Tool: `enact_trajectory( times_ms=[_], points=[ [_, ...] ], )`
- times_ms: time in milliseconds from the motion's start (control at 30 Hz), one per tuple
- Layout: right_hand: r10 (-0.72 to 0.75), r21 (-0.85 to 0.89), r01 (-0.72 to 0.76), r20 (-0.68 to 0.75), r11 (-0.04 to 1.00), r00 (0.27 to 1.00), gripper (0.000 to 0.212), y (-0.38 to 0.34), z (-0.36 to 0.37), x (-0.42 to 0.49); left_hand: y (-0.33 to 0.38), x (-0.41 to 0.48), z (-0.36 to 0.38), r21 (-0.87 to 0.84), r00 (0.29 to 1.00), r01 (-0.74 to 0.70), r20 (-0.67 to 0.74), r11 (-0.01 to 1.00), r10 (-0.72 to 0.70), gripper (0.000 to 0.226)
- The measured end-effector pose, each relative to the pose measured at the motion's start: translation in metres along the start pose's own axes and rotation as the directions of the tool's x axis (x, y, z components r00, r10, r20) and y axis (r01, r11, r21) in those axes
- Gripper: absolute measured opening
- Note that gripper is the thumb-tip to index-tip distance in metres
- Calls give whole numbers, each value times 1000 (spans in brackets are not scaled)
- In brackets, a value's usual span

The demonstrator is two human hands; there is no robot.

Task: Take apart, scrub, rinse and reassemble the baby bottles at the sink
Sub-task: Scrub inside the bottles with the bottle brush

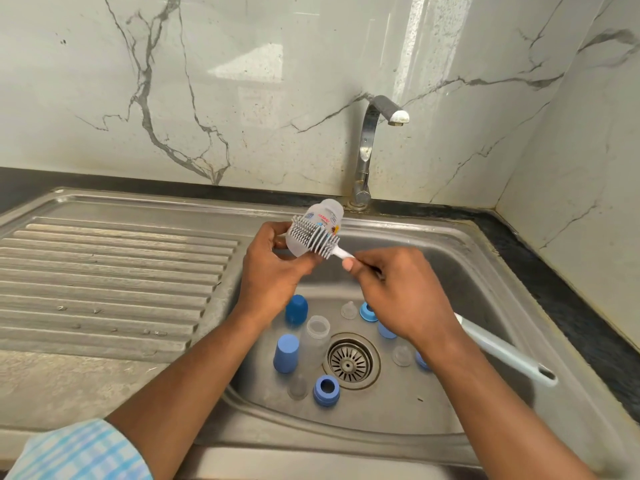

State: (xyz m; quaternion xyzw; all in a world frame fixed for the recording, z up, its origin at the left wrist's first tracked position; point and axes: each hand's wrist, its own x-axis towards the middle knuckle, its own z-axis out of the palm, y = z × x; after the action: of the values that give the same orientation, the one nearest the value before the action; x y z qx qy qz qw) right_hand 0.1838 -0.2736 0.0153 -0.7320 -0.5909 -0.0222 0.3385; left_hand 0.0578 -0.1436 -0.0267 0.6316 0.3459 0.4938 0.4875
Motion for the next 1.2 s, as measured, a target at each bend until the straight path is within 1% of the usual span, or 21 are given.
enact_trajectory(
  times_ms=[67,133,200,267,367,433,500,567,633,667,700,767,833,867,900,967,1000,1067,1100,1133,1200],
  points=[
    [56,-2,-56,-75,998,996,33,6,-2,4,3,-2,0,-37,999,3,38,999,-1,54],
    [146,-12,-149,-146,989,978,39,16,-8,8,5,-5,4,-85,996,24,88,996,-17,56],
    [190,-6,-193,-165,981,968,45,21,-8,8,6,-7,6,-134,990,70,131,988,-53,58],
    [166,23,-165,-134,986,977,41,18,-6,6,8,-8,7,-211,982,144,149,967,-113,54],
    [92,96,-91,-9,991,996,39,7,-6,1,9,-5,2,-318,968,234,166,919,-189,45],
    [95,118,-99,35,988,995,42,4,-8,1,8,-3,-1,-342,954,277,211,898,-214,44],
    [134,108,-133,-4,985,991,48,7,-11,3,8,-3,-1,-348,935,321,265,881,-236,45],
    [193,58,-188,-92,980,977,52,14,-12,6,9,-4,2,-341,918,352,306,872,-251,45],
    [234,23,-233,-156,972,960,53,19,-11,8,10,-6,4,-342,906,379,325,860,-271,44],
    [238,17,-239,-164,971,957,52,20,-10,7,11,-6,5,-344,903,391,325,854,-283,43],
    [231,25,-230,-144,973,962,50,20,-9,7,11,-6,5,-350,900,402,321,846,-295,41],
    [176,79,-173,-39,982,984,45,16,-6,5,11,-4,3,-378,894,429,307,821,-326,37],
    [116,135,-123,57,983,992,46,7,-3,1,12,-3,0,-410,883,464,287,785,-372,46],
    [104,152,-114,72,982,992,46,4,-2,0,13,-3,-1,-421,878,476,283,772,-387,52],
    [106,147,-114,63,983,992,44,2,-2,0,15,-3,-1,-428,872,488,289,761,-396,53],
    [144,69,-142,-14,987,990,36,4,-4,4,17,-4,0,-431,859,506,326,747,-394,43],
    [178,36,-176,-63,984,982,36,8,-5,7,18,-5,1,-429,853,515,347,742,-391,39],
    [221,12,-222,-137,975,966,43,16,-9,10,21,-9,5,-429,841,528,382,733,-382,42],
    [211,7,-213,-148,977,966,46,19,-10,10,22,-10,7,-434,838,534,387,726,-385,46],
    [179,9,-180,-129,984,975,46,19,-9,8,21,-10,8,-447,840,534,379,718,-389,47],
    [94,43,-93,-37,995,995,42,12,-7,3,19,-7,6,-489,848,528,345,694,-402,38]
  ],
)
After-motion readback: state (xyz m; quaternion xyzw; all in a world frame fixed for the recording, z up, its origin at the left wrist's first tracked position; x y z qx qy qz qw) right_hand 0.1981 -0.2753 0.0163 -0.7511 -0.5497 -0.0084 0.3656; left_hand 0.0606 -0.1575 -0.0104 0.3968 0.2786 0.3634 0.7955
